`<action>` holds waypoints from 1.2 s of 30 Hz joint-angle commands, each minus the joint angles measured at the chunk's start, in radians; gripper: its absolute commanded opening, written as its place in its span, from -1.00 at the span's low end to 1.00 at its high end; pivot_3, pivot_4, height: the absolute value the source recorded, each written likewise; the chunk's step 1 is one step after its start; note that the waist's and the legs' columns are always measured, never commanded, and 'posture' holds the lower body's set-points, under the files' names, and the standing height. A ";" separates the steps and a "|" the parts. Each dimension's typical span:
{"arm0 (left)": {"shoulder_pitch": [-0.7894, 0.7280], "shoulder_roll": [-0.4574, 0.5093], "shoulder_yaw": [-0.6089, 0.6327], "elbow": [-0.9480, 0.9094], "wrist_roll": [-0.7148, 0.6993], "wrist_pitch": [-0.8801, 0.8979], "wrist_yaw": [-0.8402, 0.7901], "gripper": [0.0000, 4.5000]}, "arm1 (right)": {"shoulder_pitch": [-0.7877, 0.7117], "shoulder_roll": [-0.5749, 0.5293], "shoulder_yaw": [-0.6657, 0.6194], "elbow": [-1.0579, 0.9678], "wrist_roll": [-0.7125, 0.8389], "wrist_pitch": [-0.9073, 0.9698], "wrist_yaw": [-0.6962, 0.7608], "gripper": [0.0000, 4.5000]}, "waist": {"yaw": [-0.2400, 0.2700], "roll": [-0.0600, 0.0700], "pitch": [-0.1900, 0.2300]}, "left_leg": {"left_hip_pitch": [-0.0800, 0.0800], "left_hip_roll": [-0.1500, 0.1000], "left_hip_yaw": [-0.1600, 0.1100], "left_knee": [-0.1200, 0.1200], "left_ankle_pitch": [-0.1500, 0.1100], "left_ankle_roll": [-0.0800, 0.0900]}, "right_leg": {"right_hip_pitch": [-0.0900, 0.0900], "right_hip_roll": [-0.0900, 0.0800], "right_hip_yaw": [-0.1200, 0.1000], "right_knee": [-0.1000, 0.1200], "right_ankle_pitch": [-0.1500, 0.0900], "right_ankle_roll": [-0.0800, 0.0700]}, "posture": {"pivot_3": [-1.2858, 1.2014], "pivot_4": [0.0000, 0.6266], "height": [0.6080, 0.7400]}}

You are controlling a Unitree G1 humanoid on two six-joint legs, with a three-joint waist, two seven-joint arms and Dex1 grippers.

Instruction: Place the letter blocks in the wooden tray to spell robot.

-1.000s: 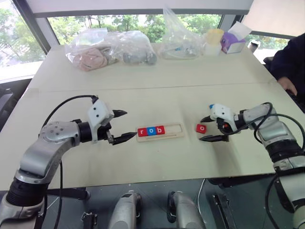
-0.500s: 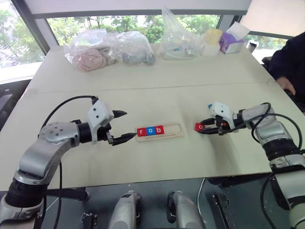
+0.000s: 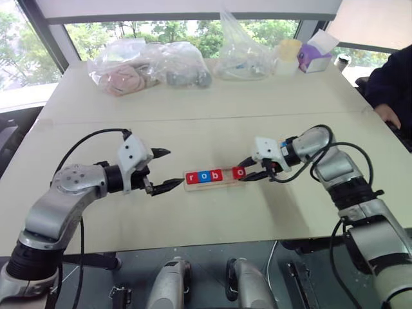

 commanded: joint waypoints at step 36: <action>0.068 0.028 0.086 -0.106 -0.061 0.035 0.033 1.00 | -0.109 0.115 0.017 0.184 -0.070 -0.102 -0.033 0.97 | -0.005 0.000 0.000 | 0.001 0.000 0.000 0.000 0.001 -0.002 | 0.000 0.001 0.000 0.001 0.000 0.000 | 0.03 -0.52 0.77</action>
